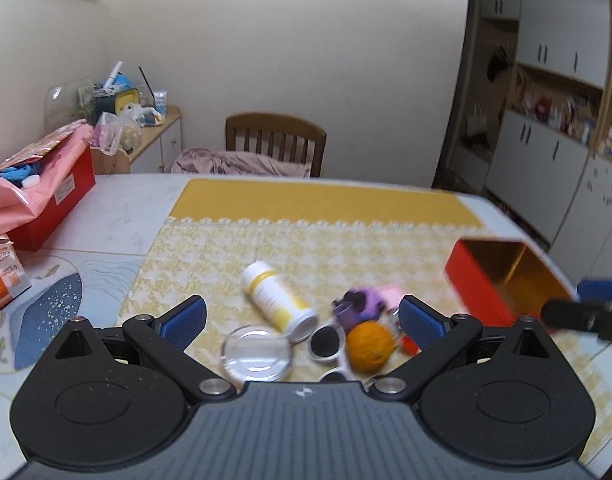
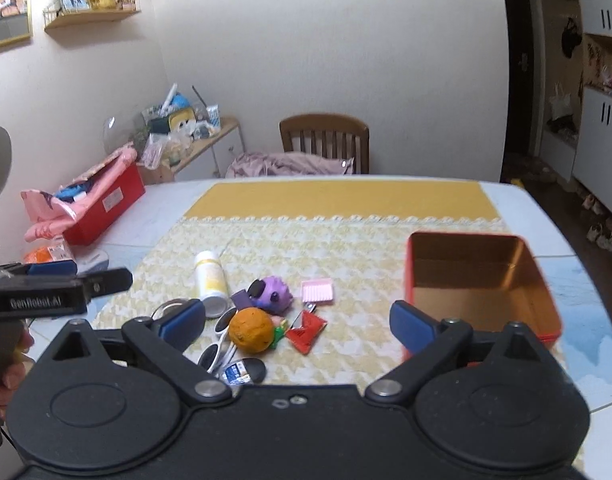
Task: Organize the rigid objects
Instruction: 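Grasp the silver round tin with the left tool while the right tool grasps the small blue-labelled bottle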
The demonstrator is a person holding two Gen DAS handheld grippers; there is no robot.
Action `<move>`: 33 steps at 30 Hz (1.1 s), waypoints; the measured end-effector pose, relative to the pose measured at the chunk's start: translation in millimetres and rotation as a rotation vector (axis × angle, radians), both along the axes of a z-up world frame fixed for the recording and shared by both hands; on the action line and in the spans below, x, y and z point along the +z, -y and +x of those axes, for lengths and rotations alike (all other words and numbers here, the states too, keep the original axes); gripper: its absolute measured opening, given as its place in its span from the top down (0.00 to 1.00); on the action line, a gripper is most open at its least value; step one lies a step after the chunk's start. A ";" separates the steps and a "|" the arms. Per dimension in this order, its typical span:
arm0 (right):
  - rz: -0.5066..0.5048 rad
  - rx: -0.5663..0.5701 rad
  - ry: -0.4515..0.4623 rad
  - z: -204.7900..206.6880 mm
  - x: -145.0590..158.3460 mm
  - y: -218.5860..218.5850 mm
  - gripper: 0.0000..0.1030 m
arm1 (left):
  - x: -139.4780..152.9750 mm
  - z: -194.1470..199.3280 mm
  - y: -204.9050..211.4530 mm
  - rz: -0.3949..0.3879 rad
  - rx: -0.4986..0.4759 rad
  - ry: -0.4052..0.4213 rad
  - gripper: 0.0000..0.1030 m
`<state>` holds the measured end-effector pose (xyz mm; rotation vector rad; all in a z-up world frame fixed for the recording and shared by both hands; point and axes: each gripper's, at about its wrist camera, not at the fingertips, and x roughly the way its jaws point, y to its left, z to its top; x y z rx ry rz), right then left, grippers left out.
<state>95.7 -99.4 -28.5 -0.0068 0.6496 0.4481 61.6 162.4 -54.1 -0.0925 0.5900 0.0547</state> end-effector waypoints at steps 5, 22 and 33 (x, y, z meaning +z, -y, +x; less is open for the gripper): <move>-0.053 0.039 -0.031 16.7 -20.2 -27.6 0.12 | -33.9 21.2 -22.9 0.023 -0.043 -0.067 0.01; -0.260 0.192 -0.211 43.2 -105.3 -100.4 0.38 | -110.6 85.3 -46.1 0.057 -0.152 -0.212 0.01; -0.315 0.221 -0.232 45.8 -128.8 -111.7 0.42 | -126.6 93.1 -47.4 0.089 -0.192 -0.223 0.19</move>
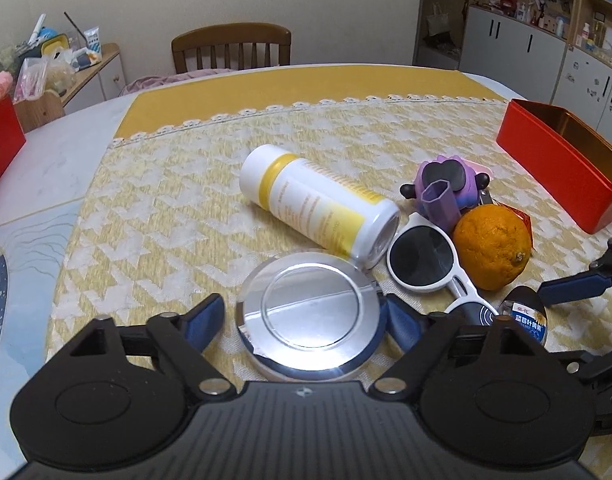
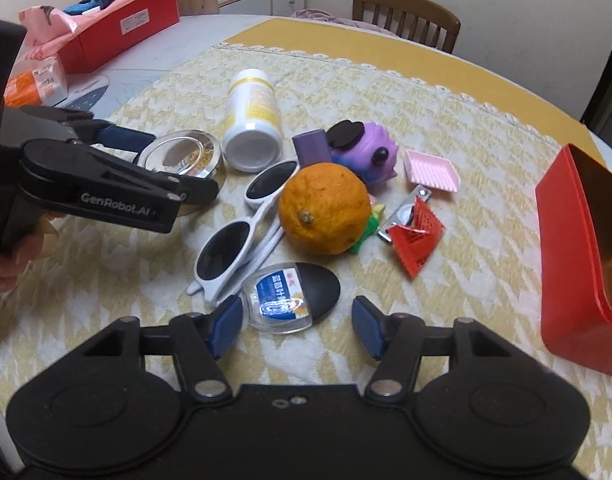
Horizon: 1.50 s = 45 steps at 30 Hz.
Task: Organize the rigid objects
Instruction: 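Grasp the silver round tin with the left tool while the right tool grasps the small blue-labelled bottle, then carry the silver tin with the left tool while the right tool carries the bottle to the red box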
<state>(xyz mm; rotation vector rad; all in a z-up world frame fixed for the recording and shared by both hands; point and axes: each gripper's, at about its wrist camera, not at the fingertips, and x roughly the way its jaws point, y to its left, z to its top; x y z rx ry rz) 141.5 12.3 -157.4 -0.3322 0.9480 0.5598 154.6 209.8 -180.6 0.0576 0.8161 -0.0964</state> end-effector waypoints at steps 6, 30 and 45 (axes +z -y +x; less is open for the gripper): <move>0.004 0.015 0.010 1.1 1.1 -3.2 0.49 | -0.5 -1.2 3.3 0.015 -0.023 0.004 0.25; 0.087 -0.128 0.107 -11.0 71.0 72.9 0.49 | 68.5 -29.1 10.3 -0.022 0.005 0.039 0.26; 0.071 -0.157 0.183 35.0 102.0 168.6 0.49 | 117.4 7.8 115.8 -0.052 -0.092 0.083 0.26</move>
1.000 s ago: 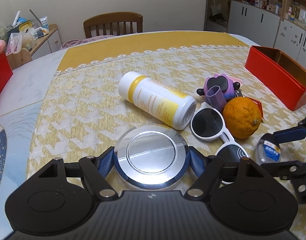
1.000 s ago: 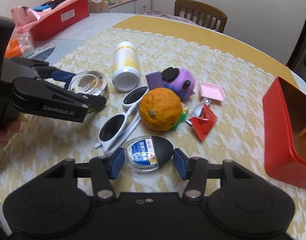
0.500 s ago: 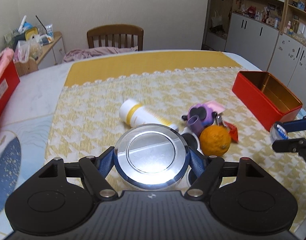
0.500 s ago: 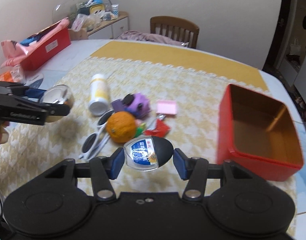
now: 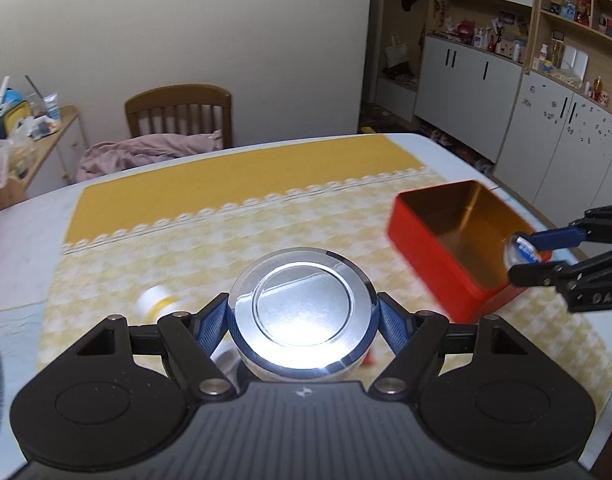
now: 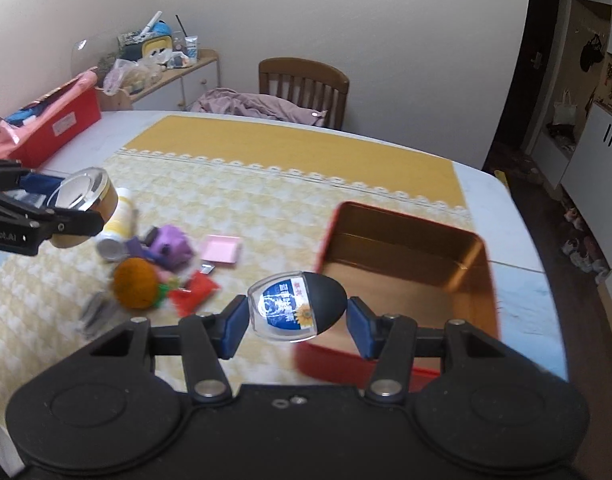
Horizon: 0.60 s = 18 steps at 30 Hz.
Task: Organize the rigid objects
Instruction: 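Carry the silver tin with the left tool while the right tool carries the bottle to the red box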
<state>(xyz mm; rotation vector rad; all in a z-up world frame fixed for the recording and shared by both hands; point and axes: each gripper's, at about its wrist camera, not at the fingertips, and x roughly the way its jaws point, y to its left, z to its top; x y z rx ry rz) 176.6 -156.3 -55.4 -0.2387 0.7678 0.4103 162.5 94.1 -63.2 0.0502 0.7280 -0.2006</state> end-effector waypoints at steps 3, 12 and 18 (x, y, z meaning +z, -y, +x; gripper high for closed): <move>-0.010 0.005 0.002 8.6 -2.3 21.3 0.49 | 2.2 14.2 30.0 -0.011 -0.019 -0.004 0.26; -0.032 0.019 -0.016 42.4 -15.4 71.7 0.49 | -4.8 63.7 116.0 -0.028 -0.076 -0.040 0.26; -0.041 0.037 -0.041 62.1 -30.1 90.6 0.49 | -19.6 99.7 165.2 0.002 -0.088 -0.058 0.26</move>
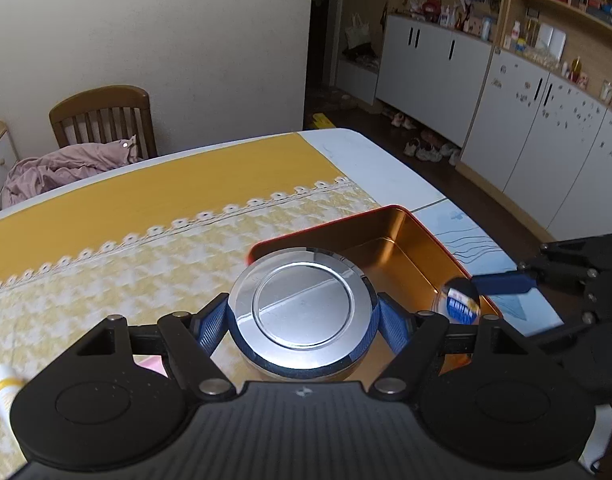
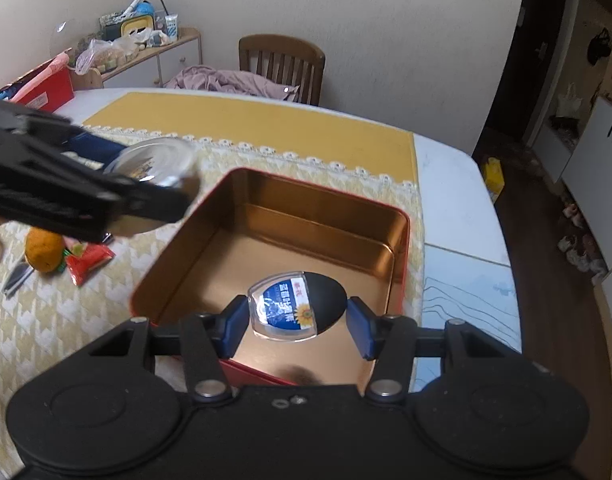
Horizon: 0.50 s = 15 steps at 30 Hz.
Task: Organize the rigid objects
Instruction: 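Carry the silver tin with the left tool while the right tool carries the bottle to the red box, then release the silver tin into the red box with the left tool while the right tool releases the bottle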
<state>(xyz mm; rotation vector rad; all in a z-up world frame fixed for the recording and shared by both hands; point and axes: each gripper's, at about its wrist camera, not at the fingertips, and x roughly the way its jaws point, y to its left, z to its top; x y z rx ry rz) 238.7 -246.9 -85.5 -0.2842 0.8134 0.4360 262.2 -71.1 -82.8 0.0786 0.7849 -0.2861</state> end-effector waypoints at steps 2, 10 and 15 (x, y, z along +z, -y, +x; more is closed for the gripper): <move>-0.003 0.017 -0.006 4.3 -3.2 1.8 0.49 | -6.9 11.3 11.4 0.009 -0.010 -0.006 0.26; -0.040 0.066 -0.048 26.3 -19.1 1.6 0.49 | -36.5 55.3 39.2 0.045 -0.035 -0.067 0.26; -0.077 0.117 -0.069 36.6 -33.7 -8.2 0.49 | -55.1 70.4 51.0 0.086 -0.070 -0.114 0.26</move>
